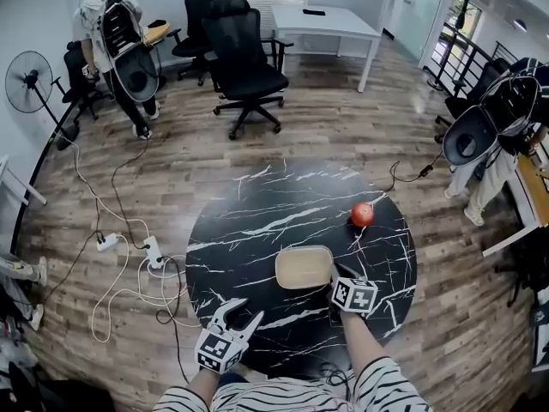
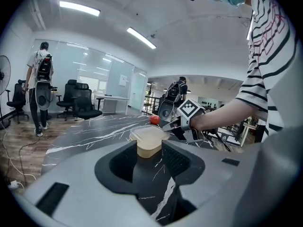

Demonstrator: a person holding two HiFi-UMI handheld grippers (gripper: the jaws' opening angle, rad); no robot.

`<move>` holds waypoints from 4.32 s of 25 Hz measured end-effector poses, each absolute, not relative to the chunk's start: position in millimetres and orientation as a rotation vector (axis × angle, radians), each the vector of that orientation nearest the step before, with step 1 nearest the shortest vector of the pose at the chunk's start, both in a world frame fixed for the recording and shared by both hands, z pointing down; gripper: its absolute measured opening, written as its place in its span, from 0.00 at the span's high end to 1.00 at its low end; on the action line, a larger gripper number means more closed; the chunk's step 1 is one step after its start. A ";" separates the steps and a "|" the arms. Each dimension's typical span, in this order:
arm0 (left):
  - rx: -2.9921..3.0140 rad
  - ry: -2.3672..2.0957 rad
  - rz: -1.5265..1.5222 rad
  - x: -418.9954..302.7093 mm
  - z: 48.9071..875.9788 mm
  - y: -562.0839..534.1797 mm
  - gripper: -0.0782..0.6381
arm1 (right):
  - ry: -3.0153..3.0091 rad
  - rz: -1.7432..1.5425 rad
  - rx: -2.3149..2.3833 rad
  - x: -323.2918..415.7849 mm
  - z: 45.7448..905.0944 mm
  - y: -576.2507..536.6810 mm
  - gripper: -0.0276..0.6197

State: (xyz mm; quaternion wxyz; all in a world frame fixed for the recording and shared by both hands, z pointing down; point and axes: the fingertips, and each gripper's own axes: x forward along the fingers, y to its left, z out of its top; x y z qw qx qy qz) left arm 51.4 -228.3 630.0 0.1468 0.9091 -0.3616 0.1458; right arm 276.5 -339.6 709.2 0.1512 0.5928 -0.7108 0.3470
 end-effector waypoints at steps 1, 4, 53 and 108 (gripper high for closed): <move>2.616 -1.038 0.420 52.5 630.4 -228.5 0.68 | -2.048 1.000 1.703 276.3 707.9 -340.0 0.90; 2.611 -1.031 0.425 55.2 633.0 -227.1 0.68 | -2.056 1.009 1.707 277.3 706.2 -339.9 0.90; 2.840 -0.741 0.326 -5.9 559.3 -165.1 0.85 | -1.995 0.959 2.125 209.5 605.9 -162.4 0.90; 2.912 -0.400 0.412 -84.1 578.5 -73.7 0.85 | -1.793 0.983 2.314 112.6 623.1 -12.7 0.90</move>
